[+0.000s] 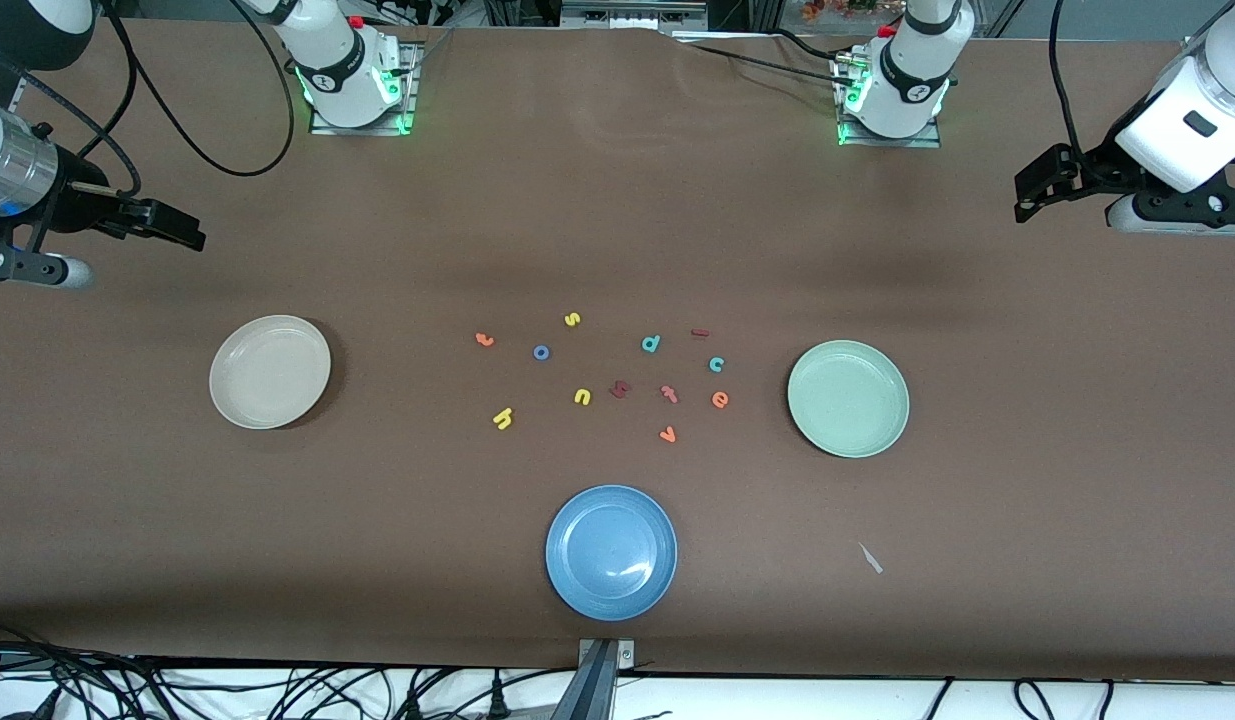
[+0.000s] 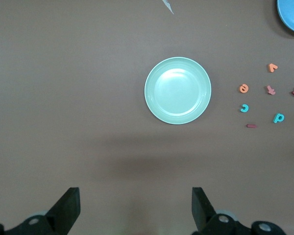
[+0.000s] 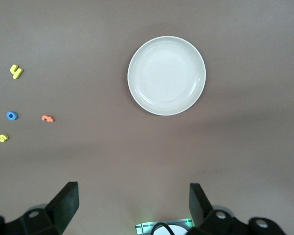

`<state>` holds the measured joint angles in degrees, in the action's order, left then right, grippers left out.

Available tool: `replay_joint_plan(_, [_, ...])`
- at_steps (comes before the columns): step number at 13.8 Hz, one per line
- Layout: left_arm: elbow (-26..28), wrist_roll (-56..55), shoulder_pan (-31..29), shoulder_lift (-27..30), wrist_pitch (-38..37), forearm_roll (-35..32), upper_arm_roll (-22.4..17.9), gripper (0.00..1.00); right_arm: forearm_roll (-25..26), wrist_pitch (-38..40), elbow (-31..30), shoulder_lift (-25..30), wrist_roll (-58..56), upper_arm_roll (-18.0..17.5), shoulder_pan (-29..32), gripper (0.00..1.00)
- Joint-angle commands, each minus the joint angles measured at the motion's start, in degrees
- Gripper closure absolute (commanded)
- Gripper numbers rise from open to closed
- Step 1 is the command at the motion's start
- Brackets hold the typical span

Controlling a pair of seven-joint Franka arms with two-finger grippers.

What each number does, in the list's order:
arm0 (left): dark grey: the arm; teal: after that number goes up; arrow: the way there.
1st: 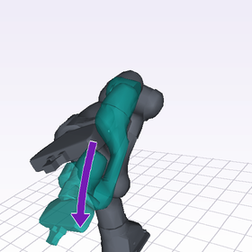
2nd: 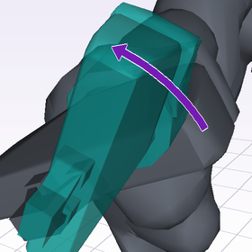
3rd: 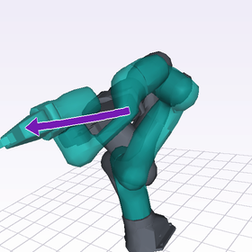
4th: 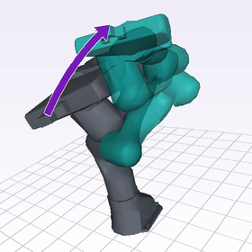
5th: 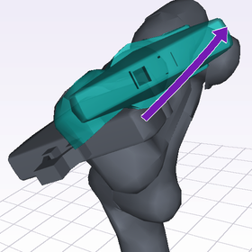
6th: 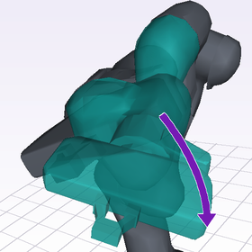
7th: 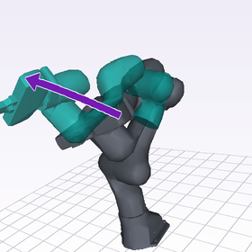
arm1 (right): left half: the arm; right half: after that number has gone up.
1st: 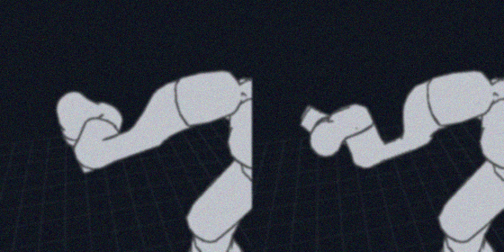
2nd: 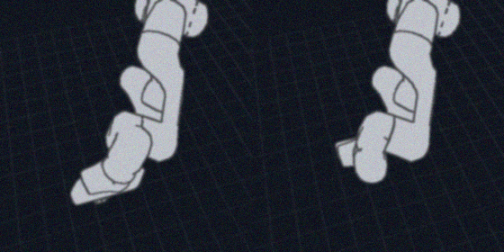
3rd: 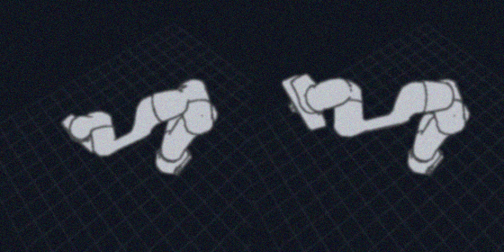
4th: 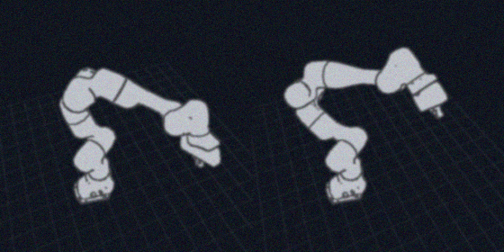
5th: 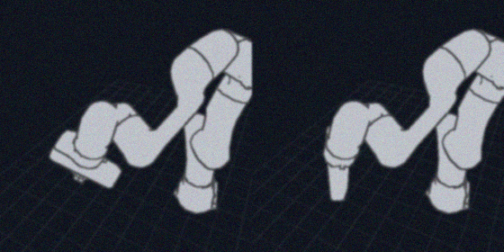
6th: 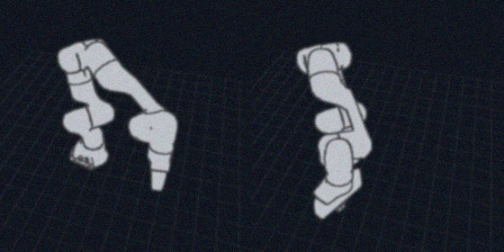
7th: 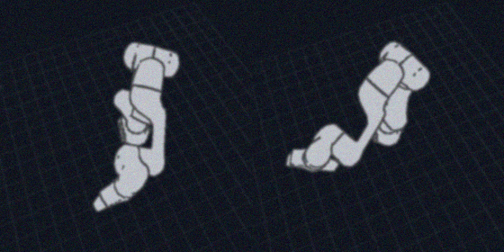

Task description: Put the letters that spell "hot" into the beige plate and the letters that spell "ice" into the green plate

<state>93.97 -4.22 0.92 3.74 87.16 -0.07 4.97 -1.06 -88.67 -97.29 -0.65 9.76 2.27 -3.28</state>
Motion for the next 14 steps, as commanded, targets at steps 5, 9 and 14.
replay_joint_plan(5, [0.51,-0.88,-0.13,1.98,-2.79,1.04,0.74,0.0,-0.08,1.22,1.31,-0.49,-0.45,0.54,-0.41,0.0])
replay_joint_plan(9, [-0.1,-0.97,-0.13,1.45,-2.09,0.95,1.01,0.0,-0.08,1.22,1.31,-0.49,-0.36,0.54,-0.41,0.0])
replay_joint_plan(14, [-0.54,-0.27,-0.31,1.18,-2.09,1.47,0.74,0.0,-0.08,1.22,1.31,-0.49,-0.09,0.54,-0.49,0.0])
